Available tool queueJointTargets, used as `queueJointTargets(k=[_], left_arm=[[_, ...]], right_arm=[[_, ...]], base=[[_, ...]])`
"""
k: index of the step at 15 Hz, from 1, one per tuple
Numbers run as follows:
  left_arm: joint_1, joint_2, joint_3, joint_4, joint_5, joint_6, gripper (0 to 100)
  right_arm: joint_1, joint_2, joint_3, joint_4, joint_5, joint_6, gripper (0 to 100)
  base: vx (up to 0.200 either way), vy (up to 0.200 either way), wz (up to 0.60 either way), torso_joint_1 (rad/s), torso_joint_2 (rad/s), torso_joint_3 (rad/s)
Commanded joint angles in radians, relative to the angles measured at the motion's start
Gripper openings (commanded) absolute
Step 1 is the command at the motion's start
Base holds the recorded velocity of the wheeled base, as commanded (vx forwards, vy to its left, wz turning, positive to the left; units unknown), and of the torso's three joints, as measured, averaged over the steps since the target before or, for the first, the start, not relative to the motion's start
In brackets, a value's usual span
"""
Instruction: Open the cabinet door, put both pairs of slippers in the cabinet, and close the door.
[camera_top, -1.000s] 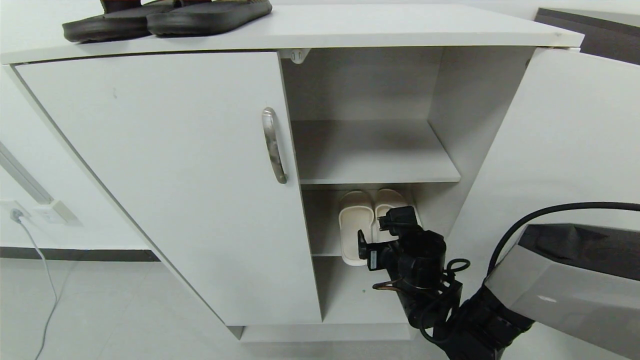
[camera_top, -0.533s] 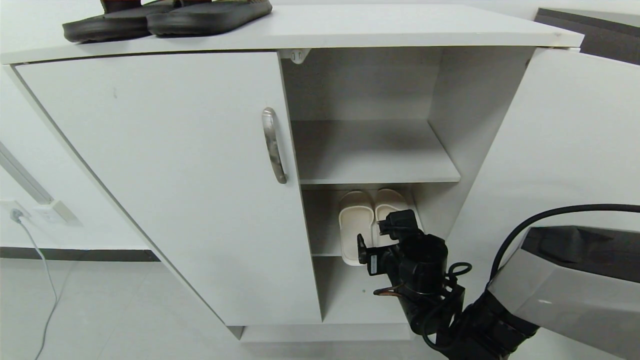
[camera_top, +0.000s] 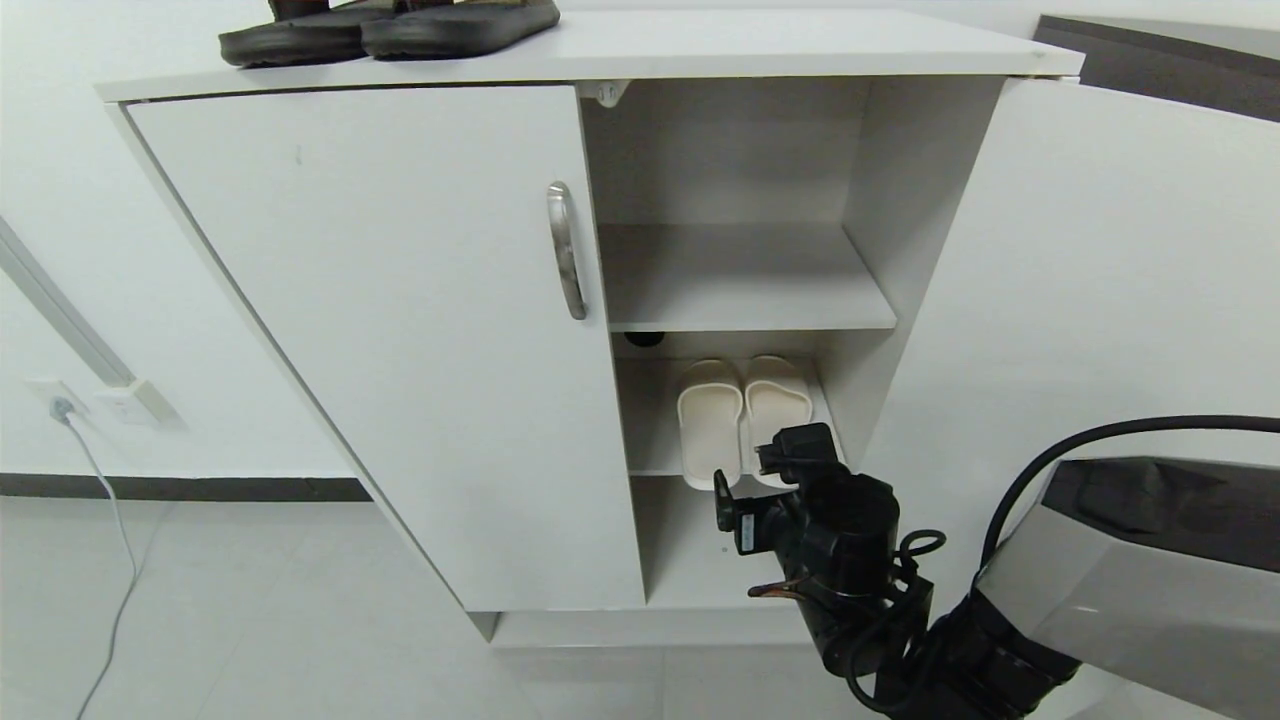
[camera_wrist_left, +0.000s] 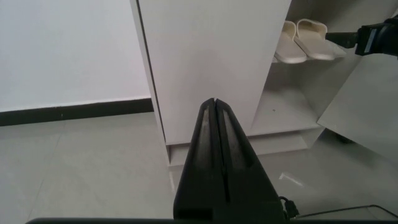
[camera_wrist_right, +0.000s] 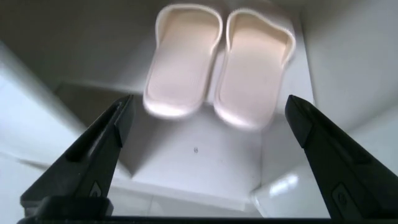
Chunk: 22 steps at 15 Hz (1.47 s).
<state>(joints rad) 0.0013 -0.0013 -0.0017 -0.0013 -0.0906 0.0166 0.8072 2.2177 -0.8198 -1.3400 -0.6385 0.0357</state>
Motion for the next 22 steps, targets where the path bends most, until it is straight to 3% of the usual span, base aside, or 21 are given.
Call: queueJointTargets(k=[1,13,22], left_arm=[[0.0,0.001,0.0,0.0,0.0,-0.001,0],[0.0,0.001,0.0,0.0,0.0,-0.003,0],[0.0,0.001,0.0,0.0,0.0,-0.003,0]], right_arm=[[0.0,0.005,0.008,-0.004,-0.001,0.0,100],[0.006,0.017,0.028,-0.013,0.0,-0.002,100],[0.01,0.02,0.05,-0.013,0.0,-0.002,100]], base=[[0.0,0.0,0.0,0.0,0.0,0.0],[0.0,0.0,0.0,0.0,0.0,0.005],[0.0,0.0,0.0,0.0,0.0,0.187]])
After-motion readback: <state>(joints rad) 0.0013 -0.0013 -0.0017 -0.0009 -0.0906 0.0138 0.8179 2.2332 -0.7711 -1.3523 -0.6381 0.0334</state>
